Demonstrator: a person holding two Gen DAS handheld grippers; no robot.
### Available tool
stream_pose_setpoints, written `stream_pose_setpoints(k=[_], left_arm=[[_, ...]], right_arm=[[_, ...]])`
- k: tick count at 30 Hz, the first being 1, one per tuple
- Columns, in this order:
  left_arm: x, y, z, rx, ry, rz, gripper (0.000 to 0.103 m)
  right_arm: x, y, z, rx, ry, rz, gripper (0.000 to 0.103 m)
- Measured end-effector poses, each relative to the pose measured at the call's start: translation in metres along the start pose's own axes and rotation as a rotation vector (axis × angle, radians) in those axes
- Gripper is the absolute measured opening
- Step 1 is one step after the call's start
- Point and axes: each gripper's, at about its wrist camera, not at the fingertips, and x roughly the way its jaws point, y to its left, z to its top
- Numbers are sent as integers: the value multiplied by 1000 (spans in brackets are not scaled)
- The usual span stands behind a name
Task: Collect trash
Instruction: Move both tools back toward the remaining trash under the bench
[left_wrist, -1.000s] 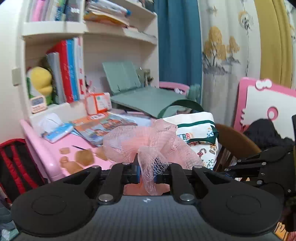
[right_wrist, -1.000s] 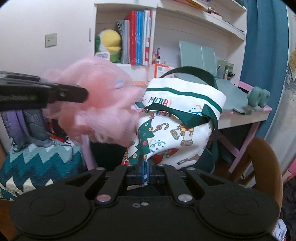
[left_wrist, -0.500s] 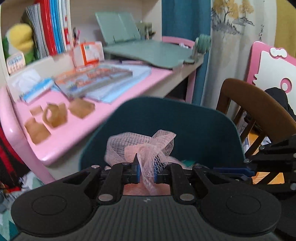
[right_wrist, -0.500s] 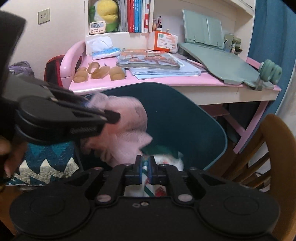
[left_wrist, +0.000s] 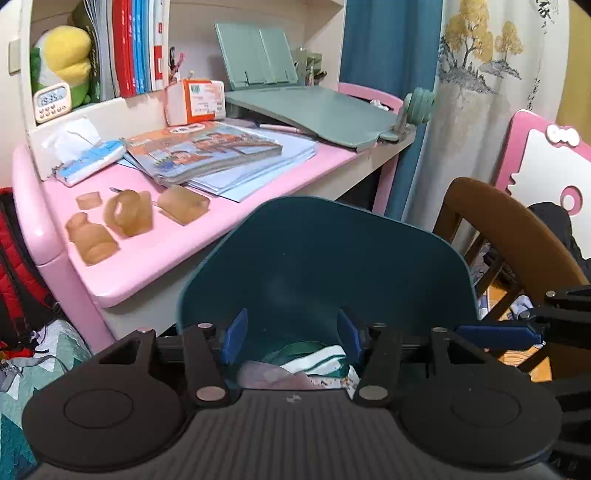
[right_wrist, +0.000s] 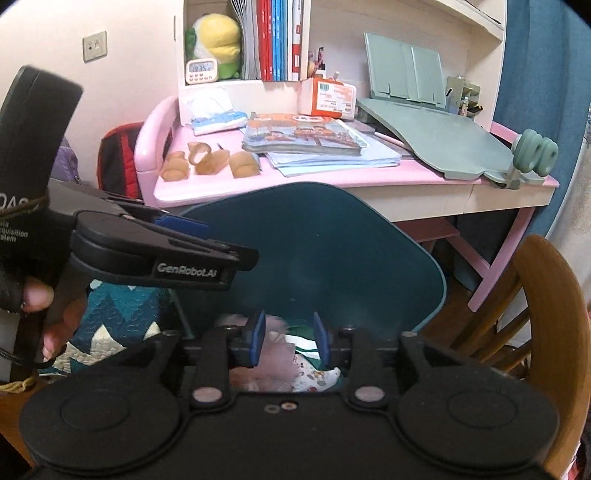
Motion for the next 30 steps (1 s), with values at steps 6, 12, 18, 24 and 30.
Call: stream_pose_setpoints(k=[6,12,18,24,30], left_arm=[[-44,14,-6,-21,-25,-8,53],[-91,29,-22,-24,-54,12,58],[-137,50,-45,-38,-82,26,59],[-177,82,-69,-74,-101,84,72],[-212,122,-100,-117,-109,147,82]], right_arm=[[-27,12,2,15,-44,26,42],[-52,38,2,18,-84,82,44],[-66,78,2,-23,-98,121,46],[-71,124,2,-68,-102,190,47],[-67,174,0,-118,-90,282,48]])
